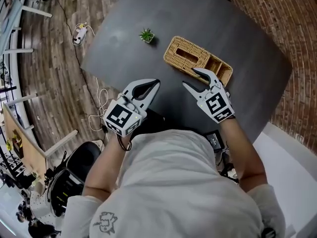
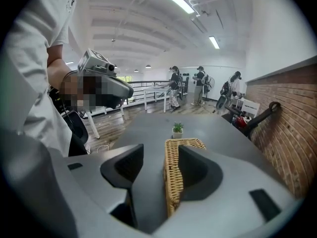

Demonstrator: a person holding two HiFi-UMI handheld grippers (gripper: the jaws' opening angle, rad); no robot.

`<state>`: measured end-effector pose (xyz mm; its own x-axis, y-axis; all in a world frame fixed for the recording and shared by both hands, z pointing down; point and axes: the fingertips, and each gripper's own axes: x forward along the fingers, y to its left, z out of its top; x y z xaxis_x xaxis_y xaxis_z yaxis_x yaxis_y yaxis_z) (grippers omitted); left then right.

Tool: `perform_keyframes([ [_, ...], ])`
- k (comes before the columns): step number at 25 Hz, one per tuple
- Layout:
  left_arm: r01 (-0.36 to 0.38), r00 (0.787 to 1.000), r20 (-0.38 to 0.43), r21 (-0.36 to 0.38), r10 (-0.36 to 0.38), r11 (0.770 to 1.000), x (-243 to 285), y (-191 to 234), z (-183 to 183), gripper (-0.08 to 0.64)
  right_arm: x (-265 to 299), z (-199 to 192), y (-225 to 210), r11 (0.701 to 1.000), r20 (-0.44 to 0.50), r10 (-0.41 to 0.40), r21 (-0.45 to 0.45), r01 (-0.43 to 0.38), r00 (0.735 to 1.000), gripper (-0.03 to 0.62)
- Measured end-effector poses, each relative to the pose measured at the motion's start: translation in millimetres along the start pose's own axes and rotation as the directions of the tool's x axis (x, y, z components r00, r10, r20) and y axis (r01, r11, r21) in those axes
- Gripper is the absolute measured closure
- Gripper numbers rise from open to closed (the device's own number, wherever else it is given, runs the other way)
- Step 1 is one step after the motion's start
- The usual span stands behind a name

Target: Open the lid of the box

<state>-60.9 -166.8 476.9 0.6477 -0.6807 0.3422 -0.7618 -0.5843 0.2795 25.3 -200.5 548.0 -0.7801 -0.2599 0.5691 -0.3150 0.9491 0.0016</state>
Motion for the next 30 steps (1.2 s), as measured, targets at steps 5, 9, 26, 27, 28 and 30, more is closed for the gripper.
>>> perform_keyframes([
  [5,0.042,0.999,-0.021,-0.018,-0.043,0.999,10,15,-10,0.549,23,-19,-11,1.000,-0.086,-0.003,0.000,0.003,0.996,0.353],
  [9,0.084,0.995,-0.046,-0.015,-0.085,0.996,19,26,-18,0.549,38,-29,-17,1.000,-0.131,-0.009,0.012,0.011,0.991,0.341],
  [26,0.191,0.975,-0.106,-0.064,-0.197,0.980,41,52,-38,0.549,76,-65,-30,1.000,-0.335,-0.029,-0.003,0.030,0.942,0.307],
  [27,0.194,0.974,-0.106,-0.064,-0.200,0.979,41,53,-38,0.549,77,-67,-31,0.999,-0.343,-0.032,-0.009,0.031,0.939,0.308],
  [28,0.196,0.974,-0.105,-0.064,-0.202,0.978,41,54,-38,0.549,79,-68,-31,0.999,-0.351,-0.035,-0.014,0.033,0.936,0.308],
  [30,0.198,0.973,-0.106,-0.069,-0.204,0.978,41,57,-38,0.549,81,-70,-32,0.999,-0.361,-0.041,-0.017,0.037,0.932,0.308],
])
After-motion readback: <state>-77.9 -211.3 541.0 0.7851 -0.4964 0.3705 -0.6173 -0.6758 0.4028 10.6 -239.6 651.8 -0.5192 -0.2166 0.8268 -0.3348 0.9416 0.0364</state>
